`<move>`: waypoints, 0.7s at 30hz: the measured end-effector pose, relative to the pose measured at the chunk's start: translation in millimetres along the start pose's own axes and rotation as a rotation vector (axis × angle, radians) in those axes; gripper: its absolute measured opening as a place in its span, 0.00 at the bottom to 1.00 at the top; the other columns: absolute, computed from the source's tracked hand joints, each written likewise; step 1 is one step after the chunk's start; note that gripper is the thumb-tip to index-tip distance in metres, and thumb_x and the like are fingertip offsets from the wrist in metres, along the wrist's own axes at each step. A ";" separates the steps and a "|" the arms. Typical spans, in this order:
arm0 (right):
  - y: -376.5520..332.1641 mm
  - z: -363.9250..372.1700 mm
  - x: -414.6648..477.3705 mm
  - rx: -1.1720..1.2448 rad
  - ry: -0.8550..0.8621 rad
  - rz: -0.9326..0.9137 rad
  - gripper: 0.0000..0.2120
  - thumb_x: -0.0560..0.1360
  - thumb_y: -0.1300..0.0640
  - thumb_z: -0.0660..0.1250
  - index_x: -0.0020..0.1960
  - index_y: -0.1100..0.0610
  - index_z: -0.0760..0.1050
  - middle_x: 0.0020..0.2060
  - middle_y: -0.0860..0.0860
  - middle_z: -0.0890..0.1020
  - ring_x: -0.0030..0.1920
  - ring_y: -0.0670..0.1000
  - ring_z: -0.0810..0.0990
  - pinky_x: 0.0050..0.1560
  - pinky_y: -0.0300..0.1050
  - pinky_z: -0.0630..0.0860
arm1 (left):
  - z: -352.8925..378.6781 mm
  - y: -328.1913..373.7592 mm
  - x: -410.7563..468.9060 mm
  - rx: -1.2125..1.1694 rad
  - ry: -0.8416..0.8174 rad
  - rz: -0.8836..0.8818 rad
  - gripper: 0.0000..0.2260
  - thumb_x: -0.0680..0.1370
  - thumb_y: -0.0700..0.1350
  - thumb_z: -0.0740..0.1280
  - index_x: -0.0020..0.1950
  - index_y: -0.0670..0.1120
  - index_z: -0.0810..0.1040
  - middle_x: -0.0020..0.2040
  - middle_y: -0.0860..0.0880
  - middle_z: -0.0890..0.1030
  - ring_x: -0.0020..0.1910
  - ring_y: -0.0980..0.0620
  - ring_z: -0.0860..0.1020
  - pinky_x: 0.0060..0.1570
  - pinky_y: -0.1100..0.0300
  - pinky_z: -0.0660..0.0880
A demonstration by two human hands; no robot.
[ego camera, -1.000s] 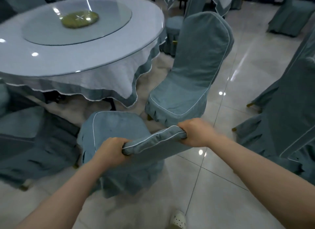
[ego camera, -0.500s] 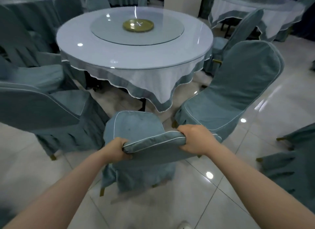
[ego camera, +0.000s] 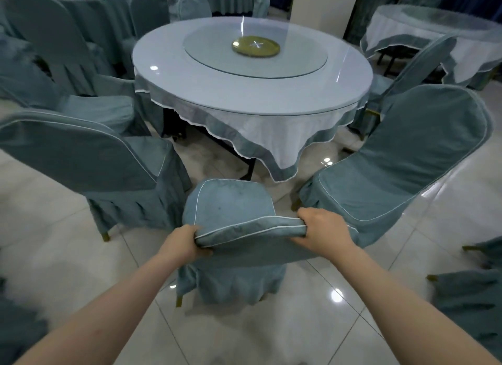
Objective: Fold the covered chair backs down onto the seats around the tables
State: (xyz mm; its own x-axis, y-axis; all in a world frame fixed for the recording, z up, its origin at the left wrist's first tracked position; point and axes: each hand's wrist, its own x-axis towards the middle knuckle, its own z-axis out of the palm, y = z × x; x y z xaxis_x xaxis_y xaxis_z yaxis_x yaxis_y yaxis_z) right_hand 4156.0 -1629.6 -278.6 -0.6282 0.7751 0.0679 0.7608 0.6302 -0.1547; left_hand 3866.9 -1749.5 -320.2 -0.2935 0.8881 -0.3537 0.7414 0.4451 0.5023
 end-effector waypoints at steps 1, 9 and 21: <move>-8.2 1.0 3.4 -0.017 -0.006 -0.003 0.21 0.65 0.32 0.57 0.37 0.50 0.63 0.37 0.47 0.78 0.41 0.54 0.78 0.33 0.43 0.64 | -2.6 -5.0 -1.2 0.000 0.008 0.015 0.16 0.64 0.50 0.78 0.49 0.52 0.80 0.47 0.51 0.82 0.47 0.49 0.79 0.43 0.58 0.72; -90.9 20.3 35.2 -0.085 -0.096 -0.084 0.16 0.69 0.40 0.66 0.42 0.50 0.66 0.43 0.50 0.80 0.45 0.56 0.78 0.37 0.45 0.65 | -35.5 -6.1 -25.6 0.107 0.070 0.268 0.20 0.68 0.50 0.71 0.60 0.58 0.76 0.51 0.59 0.81 0.51 0.55 0.78 0.46 0.62 0.72; -101.8 37.3 30.1 0.058 -0.161 -0.201 0.20 0.72 0.44 0.67 0.61 0.49 0.70 0.53 0.49 0.80 0.53 0.55 0.77 0.46 0.47 0.69 | -3.0 -10.8 -26.3 0.394 0.260 0.330 0.39 0.74 0.46 0.67 0.76 0.60 0.45 0.78 0.50 0.52 0.76 0.50 0.54 0.73 0.52 0.51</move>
State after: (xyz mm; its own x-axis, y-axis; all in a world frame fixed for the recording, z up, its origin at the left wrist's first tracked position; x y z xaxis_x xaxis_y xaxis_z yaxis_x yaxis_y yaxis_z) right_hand 4053.5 -1672.1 -297.6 -0.7874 0.6141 -0.0535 0.6101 0.7639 -0.2105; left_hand 3864.8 -1777.4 -313.9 -0.1106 0.9939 0.0020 0.9730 0.1078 0.2039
